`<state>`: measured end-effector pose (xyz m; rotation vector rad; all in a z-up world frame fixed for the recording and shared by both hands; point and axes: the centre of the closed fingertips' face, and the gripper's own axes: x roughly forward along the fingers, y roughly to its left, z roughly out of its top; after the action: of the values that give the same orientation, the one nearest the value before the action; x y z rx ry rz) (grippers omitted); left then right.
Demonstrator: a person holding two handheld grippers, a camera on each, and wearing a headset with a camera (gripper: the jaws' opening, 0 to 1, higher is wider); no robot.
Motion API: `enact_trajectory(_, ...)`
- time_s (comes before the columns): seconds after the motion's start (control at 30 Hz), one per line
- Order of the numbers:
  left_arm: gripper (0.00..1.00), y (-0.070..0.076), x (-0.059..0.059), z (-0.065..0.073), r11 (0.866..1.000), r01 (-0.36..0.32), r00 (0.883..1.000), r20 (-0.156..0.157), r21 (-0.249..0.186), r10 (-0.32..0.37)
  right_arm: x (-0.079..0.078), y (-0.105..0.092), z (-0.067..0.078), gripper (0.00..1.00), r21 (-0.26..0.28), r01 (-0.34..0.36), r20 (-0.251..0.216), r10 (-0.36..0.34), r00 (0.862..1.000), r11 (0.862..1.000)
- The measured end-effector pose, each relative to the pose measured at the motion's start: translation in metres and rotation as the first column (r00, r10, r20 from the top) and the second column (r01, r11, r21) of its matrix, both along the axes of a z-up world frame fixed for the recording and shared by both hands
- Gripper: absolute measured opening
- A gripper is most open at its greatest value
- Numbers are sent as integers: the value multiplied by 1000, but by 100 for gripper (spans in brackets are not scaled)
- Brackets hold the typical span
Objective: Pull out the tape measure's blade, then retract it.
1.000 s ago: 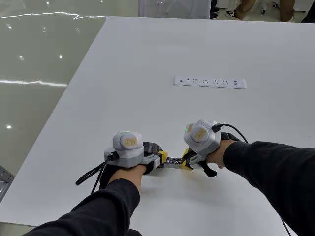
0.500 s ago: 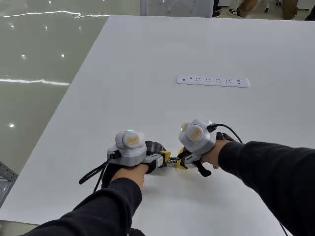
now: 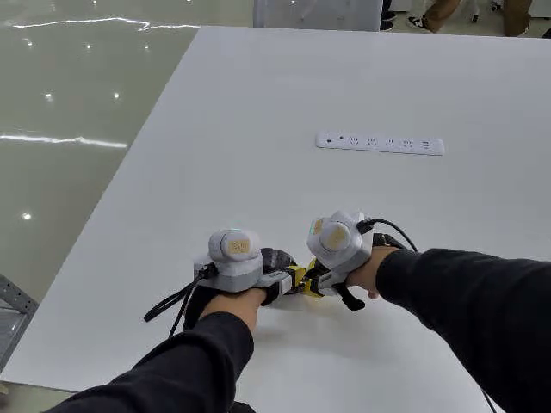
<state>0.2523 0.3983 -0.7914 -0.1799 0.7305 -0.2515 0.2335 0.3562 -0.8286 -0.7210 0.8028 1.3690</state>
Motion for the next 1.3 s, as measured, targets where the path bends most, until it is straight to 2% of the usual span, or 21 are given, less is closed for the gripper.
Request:
enact_trajectory(0.97, 58, 0, 0, 0, 1000, 3, 1000, -2, -2, -3, -1, -3, 0, 12, -24, -29, -2, 29, 1000, 999)
enact_trajectory(1.3, 60, 0, 0, 1, 1000, 21, 1000, -3, -2, -21, -2, -3, 1, 13, -9, -7, 3, 7, 1000, 1000)
